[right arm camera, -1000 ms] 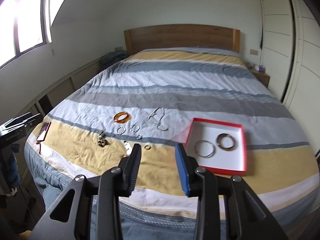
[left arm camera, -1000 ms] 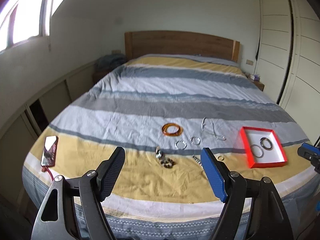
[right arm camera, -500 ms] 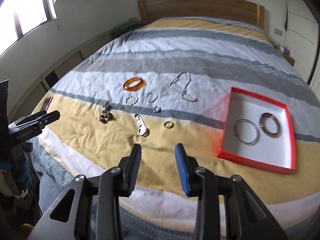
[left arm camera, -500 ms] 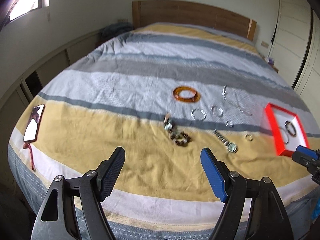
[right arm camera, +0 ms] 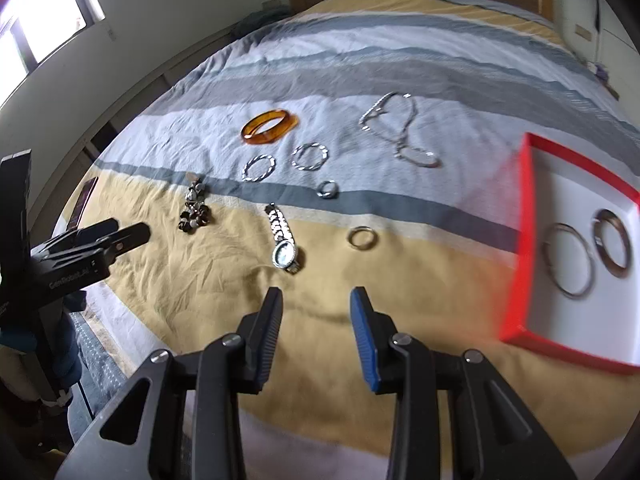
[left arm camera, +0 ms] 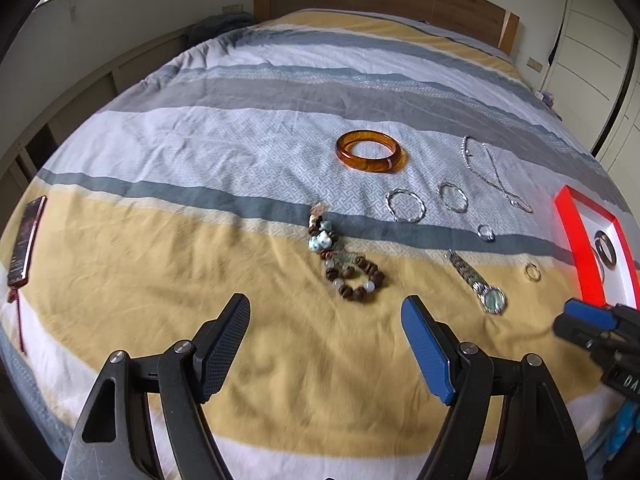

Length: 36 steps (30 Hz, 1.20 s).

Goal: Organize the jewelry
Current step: 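Move both open tools back toward the remaining jewelry, then grasp the beaded bracelet with the left tool while the right tool grasps the silver watch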

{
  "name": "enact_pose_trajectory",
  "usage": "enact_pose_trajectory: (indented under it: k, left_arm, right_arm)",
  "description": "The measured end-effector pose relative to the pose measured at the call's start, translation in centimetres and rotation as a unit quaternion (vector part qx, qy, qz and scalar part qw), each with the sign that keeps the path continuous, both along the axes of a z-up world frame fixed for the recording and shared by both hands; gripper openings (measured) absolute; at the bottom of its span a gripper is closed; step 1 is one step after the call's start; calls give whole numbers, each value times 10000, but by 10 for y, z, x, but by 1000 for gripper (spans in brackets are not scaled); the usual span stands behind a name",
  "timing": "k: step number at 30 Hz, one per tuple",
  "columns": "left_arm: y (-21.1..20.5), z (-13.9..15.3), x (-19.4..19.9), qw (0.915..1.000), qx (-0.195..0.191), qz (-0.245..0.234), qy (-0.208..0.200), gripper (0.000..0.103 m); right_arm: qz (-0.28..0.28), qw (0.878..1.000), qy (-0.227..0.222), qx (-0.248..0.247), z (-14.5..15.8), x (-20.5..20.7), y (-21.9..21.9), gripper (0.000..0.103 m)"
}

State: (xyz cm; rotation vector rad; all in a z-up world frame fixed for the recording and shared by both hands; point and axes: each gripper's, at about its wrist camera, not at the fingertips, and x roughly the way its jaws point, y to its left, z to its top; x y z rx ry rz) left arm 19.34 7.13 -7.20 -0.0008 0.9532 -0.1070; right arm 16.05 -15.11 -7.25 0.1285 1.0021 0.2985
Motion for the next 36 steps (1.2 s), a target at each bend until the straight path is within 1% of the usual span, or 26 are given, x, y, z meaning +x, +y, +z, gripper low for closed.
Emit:
enact_pose_trajectory:
  k: [4,10,14,17,19,22,23,24,25,27,28,30,31,32,33,36]
  left_arm:
    - [-2,-11,21,9999,-70,16,107,77]
    - [-4,-33,42,9995,-45,72,298,77]
    - [-4,-46,46,9992,-40,64,383,77]
    - [-9,-53,47,9993,42,26,380,77]
    - [-12,-55,47,9993,74,26,357,77]
    - [-12,-58,51,9994,49,54,343,74]
    - [-12,-58,53,9994,26,72,346,71]
    - [-12,-58,55,9994,-9,82,343,65]
    - [-11,-57,56,9994,-37,90,341,61]
    - [-8,-57,60,9992,-142,144,358,45]
    - [-7,-57,62,9990,-181,160,366,41]
    - [-3,-55,63,9986,-297,175,396,23]
    - [-2,-54,64,9985,-323,174,407,20]
    - [-1,-52,63,9985,-337,170,408,19]
    - [0,-51,61,9984,-344,175,402,14]
    - [0,-45,55,9987,-318,180,369,13]
  right_arm:
    - [210,9997,82,27,-12,20,13,34]
    - [461,9987,213,42,-31,42,29,34]
    - [599,9979,227,-26,-40,52,37,34]
    - [686,9972,221,-173,-47,55,43,34]
    - [755,9965,202,-287,-51,56,46,34]
    - [778,9963,207,-300,-54,58,48,33]
    - [794,9962,206,-306,-54,59,48,32]
    - [800,9961,200,-328,-54,59,48,28]
    - [792,9961,207,-326,-54,60,47,23]
    - [768,9965,258,-212,-54,62,43,22]
    - [763,9966,271,-173,-53,62,41,21]
    - [771,9965,276,-165,-52,61,42,21]
    - [763,9966,284,-139,-50,60,41,21]
    - [747,9967,294,-101,-49,59,40,21]
    - [733,9968,306,-64,-48,58,39,21]
    - [696,9970,331,50,-45,55,36,21]
